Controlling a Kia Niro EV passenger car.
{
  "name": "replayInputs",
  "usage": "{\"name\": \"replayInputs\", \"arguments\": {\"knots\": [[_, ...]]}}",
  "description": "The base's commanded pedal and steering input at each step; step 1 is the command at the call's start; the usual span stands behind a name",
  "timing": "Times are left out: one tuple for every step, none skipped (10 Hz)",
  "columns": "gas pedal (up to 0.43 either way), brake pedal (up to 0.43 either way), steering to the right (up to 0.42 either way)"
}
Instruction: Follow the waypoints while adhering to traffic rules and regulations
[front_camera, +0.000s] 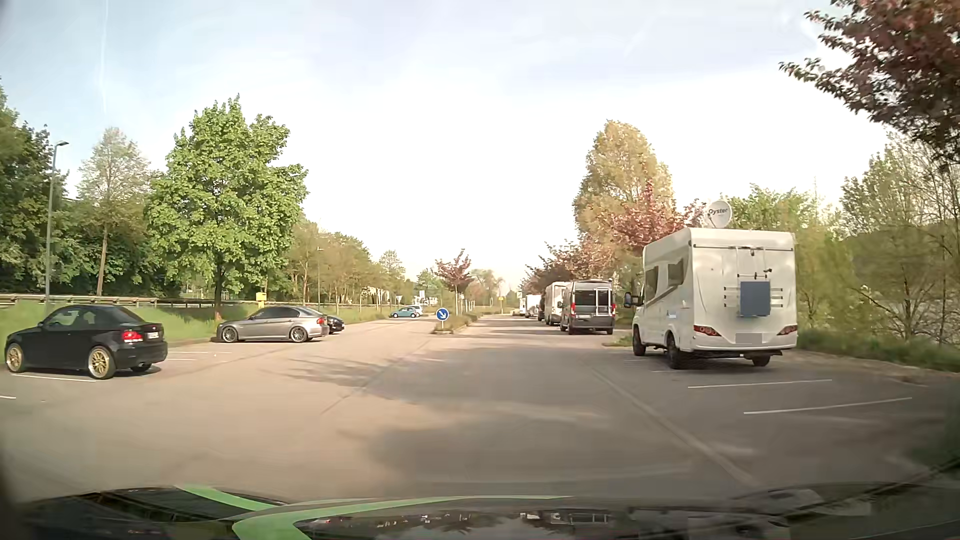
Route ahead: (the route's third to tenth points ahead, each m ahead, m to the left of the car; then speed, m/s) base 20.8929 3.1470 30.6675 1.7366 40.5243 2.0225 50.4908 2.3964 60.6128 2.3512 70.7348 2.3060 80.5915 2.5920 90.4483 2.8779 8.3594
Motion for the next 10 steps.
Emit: {"name": "replayInputs", "arguments": {"knots": [[0.067,0.000,0.000],[0.067,0.000,0.001],[0.067,0.000,0.000],[0.067,0.000,0.000],[0.067,0.000,0.000],[0.067,0.000,0.001],[0.067,0.000,0.000],[0.067,0.000,-0.001],[0.067,0.000,-0.003],[0.067,0.000,-0.003]]}}
